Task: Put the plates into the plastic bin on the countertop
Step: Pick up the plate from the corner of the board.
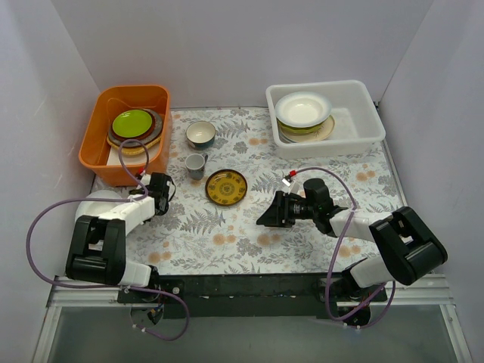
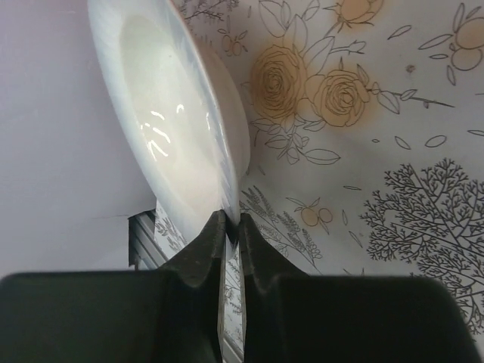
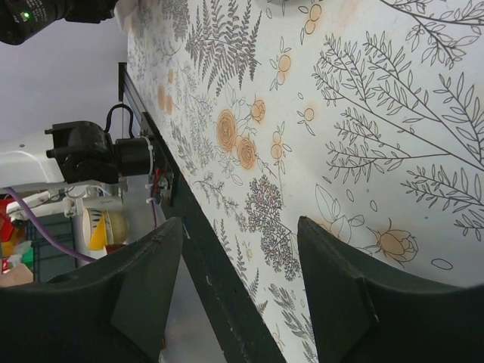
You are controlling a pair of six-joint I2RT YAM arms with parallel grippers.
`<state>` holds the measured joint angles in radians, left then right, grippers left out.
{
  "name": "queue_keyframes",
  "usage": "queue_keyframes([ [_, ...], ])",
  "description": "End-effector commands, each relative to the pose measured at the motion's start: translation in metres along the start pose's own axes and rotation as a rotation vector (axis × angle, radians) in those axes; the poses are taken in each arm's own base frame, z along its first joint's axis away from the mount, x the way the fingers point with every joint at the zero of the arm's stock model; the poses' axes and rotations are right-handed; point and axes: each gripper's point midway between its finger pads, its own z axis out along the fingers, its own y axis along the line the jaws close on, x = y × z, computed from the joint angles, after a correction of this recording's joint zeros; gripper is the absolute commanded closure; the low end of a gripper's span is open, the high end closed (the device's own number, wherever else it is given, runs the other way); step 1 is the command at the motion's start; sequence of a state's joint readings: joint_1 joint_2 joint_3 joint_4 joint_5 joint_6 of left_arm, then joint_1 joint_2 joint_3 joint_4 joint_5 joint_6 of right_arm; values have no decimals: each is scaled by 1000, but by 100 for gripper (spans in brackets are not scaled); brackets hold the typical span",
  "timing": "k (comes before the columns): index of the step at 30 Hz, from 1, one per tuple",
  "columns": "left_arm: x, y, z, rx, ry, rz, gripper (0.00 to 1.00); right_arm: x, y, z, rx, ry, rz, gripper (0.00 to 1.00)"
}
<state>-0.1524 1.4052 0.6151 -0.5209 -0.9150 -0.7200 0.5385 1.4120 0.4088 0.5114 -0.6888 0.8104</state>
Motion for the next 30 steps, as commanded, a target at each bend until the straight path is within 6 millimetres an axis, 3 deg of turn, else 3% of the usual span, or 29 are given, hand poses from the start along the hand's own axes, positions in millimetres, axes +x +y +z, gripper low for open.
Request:
queue_keyframes([
  [1,-4,-8,-2,63,-14,-83,100,3,-1,0,-27,5,-12,30],
  [8,-9,-4,-10,87,-23,-99,100,3,0,-1,-28,2,-9,30],
  [18,-22,4,-35,177,-81,-138,100,3,-2,-1,-10,2,3,30],
  [25,-33,0,-64,299,-139,-130,100,1,-3,-2,9,1,1,30],
  [30,-37,-14,-81,434,-159,-73,100,-2,-2,-2,19,1,-10,30],
])
